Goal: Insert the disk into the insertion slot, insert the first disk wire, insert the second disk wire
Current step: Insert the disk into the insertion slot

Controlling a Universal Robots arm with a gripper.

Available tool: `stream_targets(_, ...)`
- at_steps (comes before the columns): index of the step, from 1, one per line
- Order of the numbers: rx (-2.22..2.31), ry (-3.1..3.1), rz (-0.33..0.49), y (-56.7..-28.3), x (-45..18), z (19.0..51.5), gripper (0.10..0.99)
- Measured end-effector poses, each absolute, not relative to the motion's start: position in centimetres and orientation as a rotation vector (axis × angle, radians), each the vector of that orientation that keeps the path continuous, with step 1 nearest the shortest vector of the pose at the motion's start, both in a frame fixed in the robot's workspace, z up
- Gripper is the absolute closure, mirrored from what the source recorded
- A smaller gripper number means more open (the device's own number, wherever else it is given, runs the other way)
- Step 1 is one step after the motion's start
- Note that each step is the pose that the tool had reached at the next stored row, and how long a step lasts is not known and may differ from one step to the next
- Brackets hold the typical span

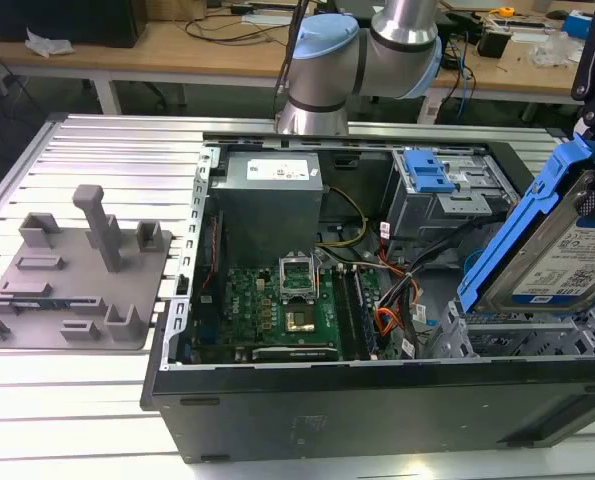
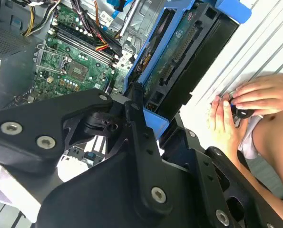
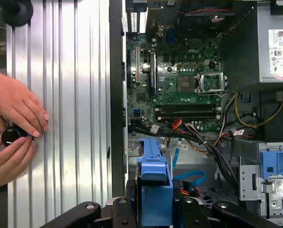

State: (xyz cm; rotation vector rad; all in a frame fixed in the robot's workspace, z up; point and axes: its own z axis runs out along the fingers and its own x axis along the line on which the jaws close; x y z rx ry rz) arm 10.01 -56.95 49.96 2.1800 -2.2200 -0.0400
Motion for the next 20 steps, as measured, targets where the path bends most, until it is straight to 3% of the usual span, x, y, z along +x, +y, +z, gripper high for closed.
stream_targets(6,2.211,-2.249,-0.109,-57.12,10.01,49.96,0.722)
stream_targets(20,2.241,-2.274,-0.052,-57.12,9.96,49.84,0.722)
